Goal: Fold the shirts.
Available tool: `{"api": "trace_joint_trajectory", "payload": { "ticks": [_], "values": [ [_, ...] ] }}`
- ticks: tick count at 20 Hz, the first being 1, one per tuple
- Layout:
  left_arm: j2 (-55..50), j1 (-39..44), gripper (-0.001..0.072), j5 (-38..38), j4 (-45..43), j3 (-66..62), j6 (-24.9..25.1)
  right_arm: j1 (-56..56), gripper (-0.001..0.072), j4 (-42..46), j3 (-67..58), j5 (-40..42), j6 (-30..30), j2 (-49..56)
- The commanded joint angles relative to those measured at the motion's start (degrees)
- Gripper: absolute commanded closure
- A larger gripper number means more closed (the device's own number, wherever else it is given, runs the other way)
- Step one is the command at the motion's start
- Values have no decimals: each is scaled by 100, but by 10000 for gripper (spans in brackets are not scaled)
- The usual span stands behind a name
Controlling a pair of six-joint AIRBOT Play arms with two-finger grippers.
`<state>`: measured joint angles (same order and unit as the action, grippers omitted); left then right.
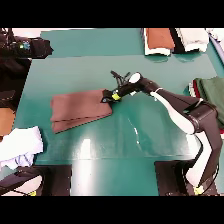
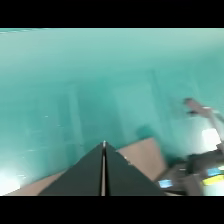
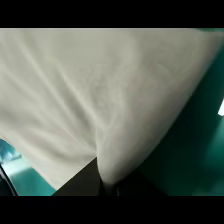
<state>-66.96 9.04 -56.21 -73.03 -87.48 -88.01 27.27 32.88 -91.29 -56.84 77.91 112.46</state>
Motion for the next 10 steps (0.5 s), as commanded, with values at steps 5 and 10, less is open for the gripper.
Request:
{"api": "trace_joint_trajectory", "payload": {
  "ticks": [5,10],
  "values": [
    [-7,1001,685,98,109,0,160,-1104,696,1279,-1287,-645,140,-586],
    [-4,1416,685,138,109,0,214,-3191,696,3012,-1283,-1482,328,-1902]
  ]
}}
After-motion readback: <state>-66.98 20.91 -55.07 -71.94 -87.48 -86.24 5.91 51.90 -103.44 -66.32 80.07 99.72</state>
